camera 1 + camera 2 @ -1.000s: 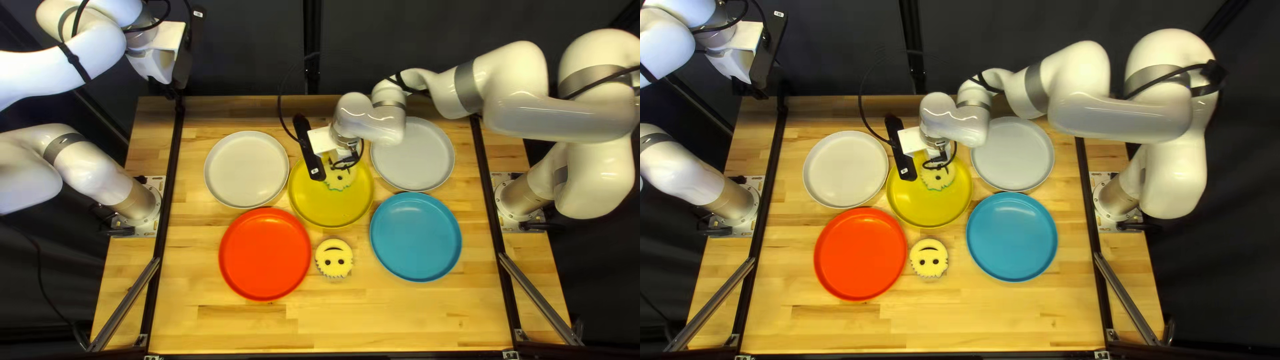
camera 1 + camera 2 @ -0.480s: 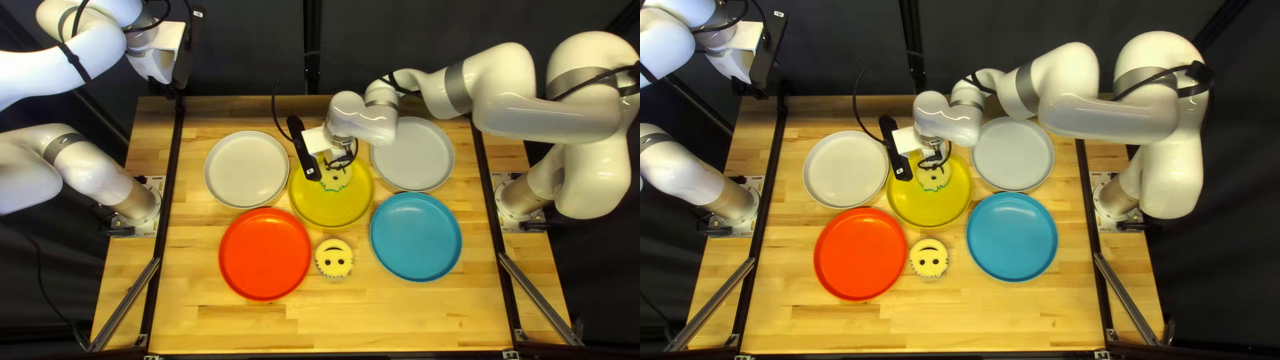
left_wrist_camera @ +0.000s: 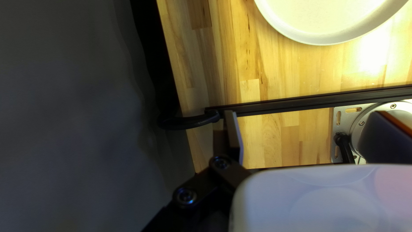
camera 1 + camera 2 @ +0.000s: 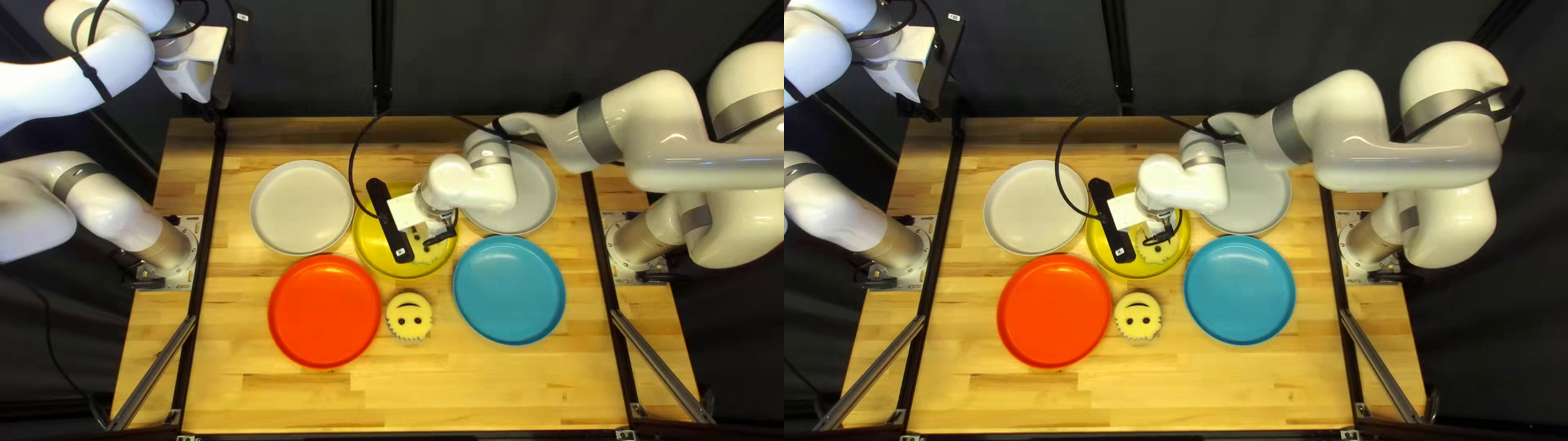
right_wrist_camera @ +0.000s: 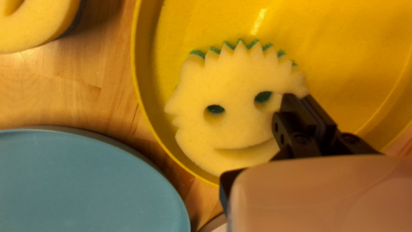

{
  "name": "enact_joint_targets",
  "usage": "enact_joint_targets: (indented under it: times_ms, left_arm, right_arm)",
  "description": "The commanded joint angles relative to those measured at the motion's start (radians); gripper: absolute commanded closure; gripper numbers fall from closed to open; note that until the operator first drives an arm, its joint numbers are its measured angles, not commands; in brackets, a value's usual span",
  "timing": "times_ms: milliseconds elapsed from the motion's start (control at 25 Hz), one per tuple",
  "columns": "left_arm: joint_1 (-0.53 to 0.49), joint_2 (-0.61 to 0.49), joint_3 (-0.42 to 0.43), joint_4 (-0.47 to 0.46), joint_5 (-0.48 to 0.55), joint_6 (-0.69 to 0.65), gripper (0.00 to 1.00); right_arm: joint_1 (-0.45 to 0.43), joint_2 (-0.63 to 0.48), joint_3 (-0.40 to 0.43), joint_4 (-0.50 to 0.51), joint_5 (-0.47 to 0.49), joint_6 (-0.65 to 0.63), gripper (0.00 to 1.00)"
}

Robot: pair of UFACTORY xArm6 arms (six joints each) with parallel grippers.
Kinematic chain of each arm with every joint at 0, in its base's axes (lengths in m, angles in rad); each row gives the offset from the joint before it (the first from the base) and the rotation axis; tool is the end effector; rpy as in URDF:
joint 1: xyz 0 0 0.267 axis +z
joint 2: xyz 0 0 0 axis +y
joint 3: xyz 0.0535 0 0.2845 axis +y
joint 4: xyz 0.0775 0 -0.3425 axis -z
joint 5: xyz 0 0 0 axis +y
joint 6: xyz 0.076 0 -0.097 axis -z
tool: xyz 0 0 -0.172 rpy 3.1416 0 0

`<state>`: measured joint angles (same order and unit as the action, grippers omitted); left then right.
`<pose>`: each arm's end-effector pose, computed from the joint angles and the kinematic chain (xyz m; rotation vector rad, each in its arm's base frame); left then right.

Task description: Pick up sponge and scrub the plate

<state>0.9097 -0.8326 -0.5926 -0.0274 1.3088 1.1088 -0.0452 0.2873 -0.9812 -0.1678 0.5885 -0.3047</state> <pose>0.1786 0.2189 0.2668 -3.0404 0.2951 -0.1295 0.5142 -0.0377 0.0522 2.9632 0.5918 0.1302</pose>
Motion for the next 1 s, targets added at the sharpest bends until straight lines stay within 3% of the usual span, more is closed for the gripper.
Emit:
enact_joint_targets:
  times_ms: [40, 240, 440, 840, 1000]
  left_arm:
    - [0.000, 0.000, 0.000, 0.000, 0.000, 0.000, 0.00]
    - [0.000, 0.000, 0.000, 0.000, 0.000, 0.000, 0.00]
    - [0.000, 0.000, 0.000, 0.000, 0.000, 0.000, 0.00]
    - [0.000, 0.000, 0.000, 0.000, 0.000, 0.000, 0.00]
    - [0.000, 0.000, 0.000, 0.000, 0.000, 0.000, 0.00]
  right_arm:
    - [-0.064, 0.072, -0.090, 0.033, 0.020, -0.082, 1.00]
    - [-0.143, 0.166, -0.220, 0.095, 0.059, -0.193, 1.00]
    - [-0.161, 0.175, -0.254, 0.110, 0.087, -0.210, 1.00]
    - [-0.069, 0.049, -0.069, 0.079, 0.035, -0.112, 1.00]
    - [-0.020, 0.032, -0.032, 0.050, 0.022, -0.063, 1.00]
